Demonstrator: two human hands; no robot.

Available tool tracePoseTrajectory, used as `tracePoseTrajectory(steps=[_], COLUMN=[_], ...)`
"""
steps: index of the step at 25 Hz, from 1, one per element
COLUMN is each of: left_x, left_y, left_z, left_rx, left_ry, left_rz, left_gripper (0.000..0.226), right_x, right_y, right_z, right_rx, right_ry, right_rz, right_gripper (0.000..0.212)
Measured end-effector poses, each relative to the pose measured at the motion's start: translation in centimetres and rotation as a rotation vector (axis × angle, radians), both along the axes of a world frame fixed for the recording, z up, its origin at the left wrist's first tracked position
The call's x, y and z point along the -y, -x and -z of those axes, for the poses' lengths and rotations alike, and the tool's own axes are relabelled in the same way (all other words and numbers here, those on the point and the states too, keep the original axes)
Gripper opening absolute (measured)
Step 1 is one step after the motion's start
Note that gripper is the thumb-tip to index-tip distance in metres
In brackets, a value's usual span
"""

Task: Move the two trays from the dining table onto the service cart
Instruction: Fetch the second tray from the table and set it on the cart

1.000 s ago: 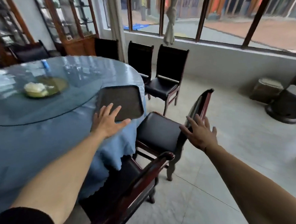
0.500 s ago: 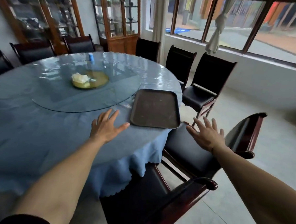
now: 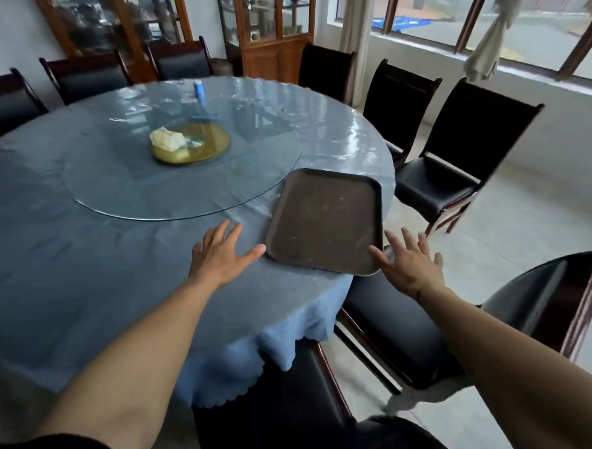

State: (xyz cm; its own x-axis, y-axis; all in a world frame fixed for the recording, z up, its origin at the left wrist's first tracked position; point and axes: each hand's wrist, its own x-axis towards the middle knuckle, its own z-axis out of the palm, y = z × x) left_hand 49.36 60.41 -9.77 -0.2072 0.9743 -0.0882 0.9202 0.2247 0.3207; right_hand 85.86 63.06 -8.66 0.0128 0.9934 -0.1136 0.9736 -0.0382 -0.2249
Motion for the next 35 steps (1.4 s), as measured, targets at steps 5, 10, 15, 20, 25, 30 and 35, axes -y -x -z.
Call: tracePoseTrajectory(steps=[5, 10, 15, 20, 25, 30, 35], left_x=[-7.5, -14.1, -20.2, -26.4, -30.6, -33.2, -34.4], left_y=[-1.5, -1.9, -2.0, -2.7, -3.3, -3.4, -3.7], left_z=[2.5, 5.3, 8.8, 12.5, 14.1, 14.9, 15.1], left_rx=[-0.019, -0.038, 0.075, 0.23, 0.41, 0.505, 0.53], left_ry=[0.051, 0.11, 0.179, 0.24, 0.372, 0.443, 0.553], left_rz=[-0.023, -0.049, -0.109, -0.217, -0.299, -0.336, -0.37], left_gripper=[0.09, 0.093, 0.093, 0.095, 0.099, 0.091, 0.103], right_x=[-8.3, -15.3, -21.6, -27.1, -30.3, -32.2, -32.6], right_y=[-2.3, -2.6, -2.1, -2.7, -2.1, -1.8, -2.0], right_z=[3.3, 6.9, 10.8, 14.4, 16.5, 16.9, 15.8], right_rx=[-0.001, -0.015, -0.06, -0.241, -0.509, -0.636, -0.859], right_ry=[0.038, 0.034, 0.104, 0.208, 0.331, 0.362, 0.517], right_rz=[0.011, 0.07, 0.085, 0.209, 0.315, 0.418, 0.535], right_gripper=[0.084, 0.086, 0.084, 0.088, 0.087, 0.084, 0.085])
